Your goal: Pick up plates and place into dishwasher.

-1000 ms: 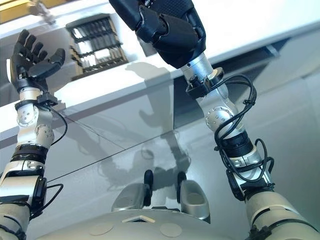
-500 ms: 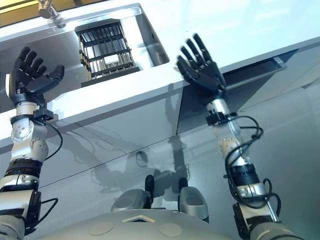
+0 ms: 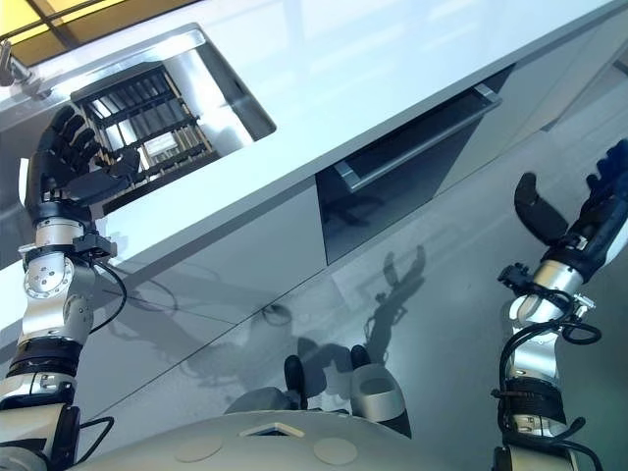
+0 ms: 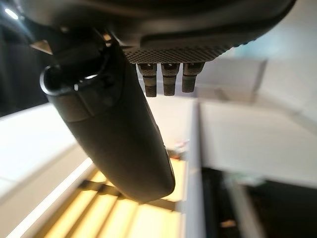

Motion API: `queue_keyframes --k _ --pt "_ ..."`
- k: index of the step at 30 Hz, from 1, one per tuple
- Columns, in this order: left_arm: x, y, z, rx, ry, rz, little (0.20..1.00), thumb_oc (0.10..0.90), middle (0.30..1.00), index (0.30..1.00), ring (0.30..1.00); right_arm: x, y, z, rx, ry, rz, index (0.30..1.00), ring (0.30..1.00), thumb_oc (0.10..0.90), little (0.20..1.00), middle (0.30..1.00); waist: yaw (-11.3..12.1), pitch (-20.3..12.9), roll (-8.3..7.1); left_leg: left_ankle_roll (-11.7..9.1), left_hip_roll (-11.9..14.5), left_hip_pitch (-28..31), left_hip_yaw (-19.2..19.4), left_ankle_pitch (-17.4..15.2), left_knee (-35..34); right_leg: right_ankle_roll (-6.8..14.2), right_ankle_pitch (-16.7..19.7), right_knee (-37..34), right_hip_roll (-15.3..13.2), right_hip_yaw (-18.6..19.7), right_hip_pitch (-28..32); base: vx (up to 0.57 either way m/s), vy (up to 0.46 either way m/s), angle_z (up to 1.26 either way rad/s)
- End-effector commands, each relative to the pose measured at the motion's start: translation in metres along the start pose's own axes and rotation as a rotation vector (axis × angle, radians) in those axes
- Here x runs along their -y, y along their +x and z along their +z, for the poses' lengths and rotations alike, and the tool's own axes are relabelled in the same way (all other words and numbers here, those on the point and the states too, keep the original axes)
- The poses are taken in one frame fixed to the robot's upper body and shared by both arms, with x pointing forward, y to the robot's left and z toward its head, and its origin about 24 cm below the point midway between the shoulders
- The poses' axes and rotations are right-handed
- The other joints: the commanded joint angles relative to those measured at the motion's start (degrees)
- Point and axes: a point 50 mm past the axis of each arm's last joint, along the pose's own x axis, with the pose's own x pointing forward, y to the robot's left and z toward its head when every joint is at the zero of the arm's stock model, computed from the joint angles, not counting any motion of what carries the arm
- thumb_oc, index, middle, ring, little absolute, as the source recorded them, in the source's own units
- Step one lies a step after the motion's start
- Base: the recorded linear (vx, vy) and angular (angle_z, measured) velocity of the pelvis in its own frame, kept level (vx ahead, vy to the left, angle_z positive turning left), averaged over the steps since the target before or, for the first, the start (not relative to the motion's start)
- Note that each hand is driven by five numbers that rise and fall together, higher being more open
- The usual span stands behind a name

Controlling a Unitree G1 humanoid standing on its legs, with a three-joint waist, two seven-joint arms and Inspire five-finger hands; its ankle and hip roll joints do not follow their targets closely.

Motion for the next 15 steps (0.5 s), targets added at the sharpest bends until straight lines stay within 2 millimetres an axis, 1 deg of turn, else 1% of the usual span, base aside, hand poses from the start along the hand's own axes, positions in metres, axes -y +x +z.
queue_keyframes --k 1,2,3,4,5,6,8,9,11,15 --pt "0.003 0.022 0.045 0.191 -0.063 -0.005 0.9 0.8 0.9 0.9 0.9 0.012 -0.003 -0.02 -0.092 -0.121 0.075 0.9 0.9 0.8 0.9 0.9 1.5 -6.6 2.26 1.8 -2.5 0.5 -0.1 -7.5 2.2 2.4 -2.1 4.0 0.8 -2.9 -3.1 -0.05 -0.065 -0.06" --pt "0.004 0.024 0.045 0.178 -0.066 -0.013 0.9 0.8 0.9 0.9 0.9 0.014 -0.01 -0.036 -0.195 -0.146 0.109 0.9 0.9 0.8 0.9 0.9 1.7 -6.6 2.15 1.7 -2.4 0.5 -0.1 -7.5 2.1 2.4 -2.1 3.8 0.7 -3.2 -3.0 -0.04 -0.052 -0.01" --pt "0.004 0.024 0.045 0.175 -0.068 -0.014 0.9 0.8 0.9 0.9 0.9 0.015 -0.011 -0.038 -0.206 -0.149 0.114 0.9 0.9 0.8 0.9 0.9 1.7 -6.6 2.11 1.7 -2.4 0.5 -0.1 -7.5 2.1 2.4 -2.1 3.7 0.7 -3.2 -2.9 -0.05 -0.074 -0.03" --pt "0.004 0.026 0.045 0.154 -0.082 -0.022 0.9 0.8 0.9 0.9 0.9 0.019 -0.028 -0.066 -0.391 -0.183 0.159 0.9 0.9 0.8 0.9 0.9 1.9 -6.7 1.82 1.6 -2.3 0.5 -0.1 -7.6 2.3 2.3 -2.0 3.5 0.7 -3.6 -2.6 -0.04 -0.081 0.0" --pt "0.005 0.028 0.043 0.129 -0.093 -0.017 0.9 0.8 0.9 0.9 0.9 0.026 -0.041 -0.082 -0.516 -0.213 0.174 0.9 0.9 0.8 0.9 0.9 2.2 -6.8 1.6 1.6 -2.3 0.5 -0.2 -7.7 2.4 2.3 -2.1 3.4 0.7 -3.8 -2.5 -0.04 -0.087 0.01" --pt "0.005 0.028 0.042 0.12 -0.095 -0.016 0.9 0.8 0.9 0.9 0.9 0.027 -0.044 -0.086 -0.548 -0.219 0.18 0.9 0.9 0.8 0.9 0.9 2.2 -6.8 1.54 1.6 -2.3 0.5 -0.2 -7.7 2.5 2.3 -2.1 3.4 0.7 -3.8 -2.5 -0.02 -0.068 0.06" --pt "0.003 0.03 0.032 0.054 -0.166 0.006 0.9 0.8 0.9 0.9 0.9 0.036 -0.064 -0.107 -0.709 -0.238 0.206 0.9 0.9 0.8 0.9 0.9 2.7 -6.9 1.31 1.7 -2.2 0.5 -0.5 -7.8 2.6 2.2 -2.1 3.2 0.7 -4.3 -2.1 -0.03 -0.071 0.03" --pt "0.004 0.029 0.023 -0.001 -0.233 0.012 0.9 0.8 0.9 0.9 0.9 0.039 -0.082 -0.12 -0.831 -0.245 0.244 0.9 0.9 0.8 0.9 0.9 3.1 -7.0 1.11 1.6 -2.1 0.5 -0.8 -7.7 2.5 2.1 -2.1 3.2 0.8 -4.6 -2.0 -0.03 -0.074 0.04" --pt "0.008 0.028 0.012 -0.063 -0.304 0.023 0.9 0.8 0.9 0.9 0.9 0.039 -0.101 -0.131 -0.926 -0.289 0.296 0.9 0.9 0.8 0.9 0.9 3.6 -7.2 0.89 1.6 -2.1 0.5 -1.3 -7.4 2.3 2.0 -2.1 3.1 0.9 -5.1 -1.8 -0.01 -0.06 0.08" --pt "0.009 0.028 0.002 -0.101 -0.335 0.07 0.9 0.8 0.9 0.9 0.9 0.042 -0.125 -0.141 -1.038 -0.35 0.378 0.9 0.9 0.8 0.9 0.9 4.0 -7.4 0.68 1.4 -1.9 0.5 -1.7 -6.9 1.7 2.0 -2.1 2.8 0.8 -6.1 -1.5 -0.01 -0.029 0.08"
